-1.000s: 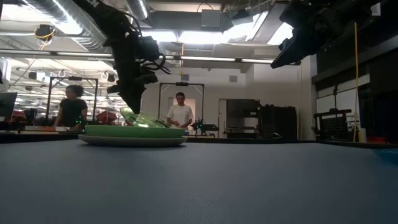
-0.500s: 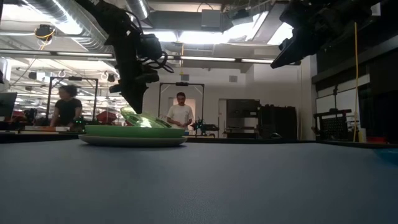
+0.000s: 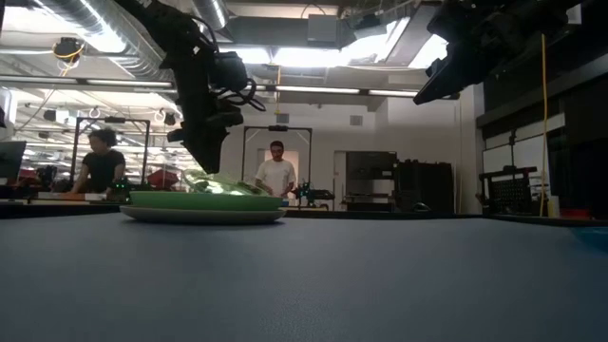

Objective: Stack plastic plates
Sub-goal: Stack the light green plate on top of the blue plate, then stack the blue plate on top of the light green plate

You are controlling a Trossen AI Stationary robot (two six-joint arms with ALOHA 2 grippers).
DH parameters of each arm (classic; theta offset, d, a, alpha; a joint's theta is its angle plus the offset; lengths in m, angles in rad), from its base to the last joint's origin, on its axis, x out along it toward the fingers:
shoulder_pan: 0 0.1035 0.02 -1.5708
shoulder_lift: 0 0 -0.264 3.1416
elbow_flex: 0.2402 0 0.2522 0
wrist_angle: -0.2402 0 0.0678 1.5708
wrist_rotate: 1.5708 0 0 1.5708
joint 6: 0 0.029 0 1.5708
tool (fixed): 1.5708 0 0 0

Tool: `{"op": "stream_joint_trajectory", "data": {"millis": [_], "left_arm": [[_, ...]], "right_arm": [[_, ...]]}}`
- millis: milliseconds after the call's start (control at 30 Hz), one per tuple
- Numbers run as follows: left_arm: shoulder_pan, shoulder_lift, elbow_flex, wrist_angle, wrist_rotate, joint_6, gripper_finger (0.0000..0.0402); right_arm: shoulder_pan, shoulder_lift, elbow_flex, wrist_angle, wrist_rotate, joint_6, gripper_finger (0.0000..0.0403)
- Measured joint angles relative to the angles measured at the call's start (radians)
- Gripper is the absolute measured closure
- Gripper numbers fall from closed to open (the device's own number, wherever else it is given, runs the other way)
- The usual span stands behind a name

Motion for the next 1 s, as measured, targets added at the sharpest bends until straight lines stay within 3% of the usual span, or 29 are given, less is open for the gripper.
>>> {"op": "stream_joint_trajectory", "data": {"millis": [467, 700, 1000], "left_arm": [[0.000, 0.000, 0.000, 0.000, -0.001, 0.002, 0.0313], [-0.008, 0.000, 0.000, 0.000, -0.136, -0.087, 0.0313], [-0.021, 0.000, 0.000, 0.000, -0.146, -0.122, 0.0313]], "right_arm": [[0.000, 0.000, 0.000, -0.002, 0.000, 0.000, 0.0308], [0.000, 0.000, 0.000, -0.062, 0.000, 0.000, 0.0308], [0.000, 0.000, 0.000, -0.100, 0.000, 0.000, 0.0308]]}}
